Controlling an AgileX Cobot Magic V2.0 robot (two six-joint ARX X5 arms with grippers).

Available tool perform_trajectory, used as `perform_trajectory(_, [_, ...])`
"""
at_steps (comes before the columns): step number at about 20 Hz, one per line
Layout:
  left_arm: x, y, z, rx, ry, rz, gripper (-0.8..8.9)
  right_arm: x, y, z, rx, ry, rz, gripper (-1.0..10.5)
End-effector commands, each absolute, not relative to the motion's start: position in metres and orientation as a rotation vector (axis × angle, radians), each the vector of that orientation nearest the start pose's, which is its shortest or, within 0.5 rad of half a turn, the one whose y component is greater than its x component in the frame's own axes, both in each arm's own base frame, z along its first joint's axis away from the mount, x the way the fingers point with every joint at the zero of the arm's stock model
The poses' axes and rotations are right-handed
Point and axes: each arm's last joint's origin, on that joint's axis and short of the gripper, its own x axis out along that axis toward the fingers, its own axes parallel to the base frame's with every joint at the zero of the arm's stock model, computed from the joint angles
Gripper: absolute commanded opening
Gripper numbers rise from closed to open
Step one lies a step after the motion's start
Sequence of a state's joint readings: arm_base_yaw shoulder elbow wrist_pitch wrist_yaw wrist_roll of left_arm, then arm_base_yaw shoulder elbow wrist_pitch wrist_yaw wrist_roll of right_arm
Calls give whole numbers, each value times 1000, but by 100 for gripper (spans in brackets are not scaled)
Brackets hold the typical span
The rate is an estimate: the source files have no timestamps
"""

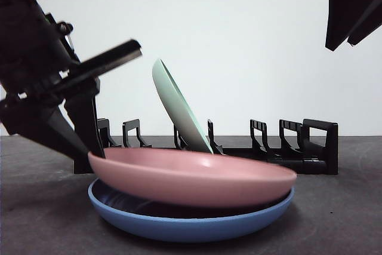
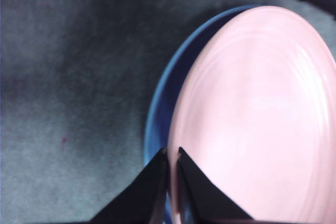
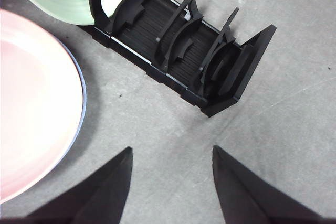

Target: Place the plate

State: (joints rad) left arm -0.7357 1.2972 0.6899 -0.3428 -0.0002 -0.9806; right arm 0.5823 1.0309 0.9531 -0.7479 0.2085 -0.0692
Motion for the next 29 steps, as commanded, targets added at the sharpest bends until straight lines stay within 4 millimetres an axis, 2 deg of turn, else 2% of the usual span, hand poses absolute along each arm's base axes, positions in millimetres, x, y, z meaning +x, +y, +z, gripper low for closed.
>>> perform_trajectory(1, [180,-167,184,-523,1135,-177,14,170,106,305,-363,739,378,241])
perform_trajectory(5, [182,-169,176,-493,1155,-168,20,170,106,305,-361,741,377,241])
perform_trajectory(6, [182,-169,175,-489,1159,-165,47,170,106,305,-355,743,375,241])
perform_trajectory(10, [182,-169,175,-488,1160,-165,354,170,106,305,-354,743,374,241])
perform_trajectory(14, [181,-168,183,-481,1139,-205,363,170,106,305,-354,743,374,241])
perform_trajectory(20, [171,-159,220,-544,1027,-309,363,170,106,305,-353,742,374,241])
perform_trajectory(23, [161,-145,241,-561,958,-346,363,170,106,305,-347,744,371,241])
perform_trajectory(29, [140,-114,269,-528,832,-398,363,170,106,305,-339,746,371,241])
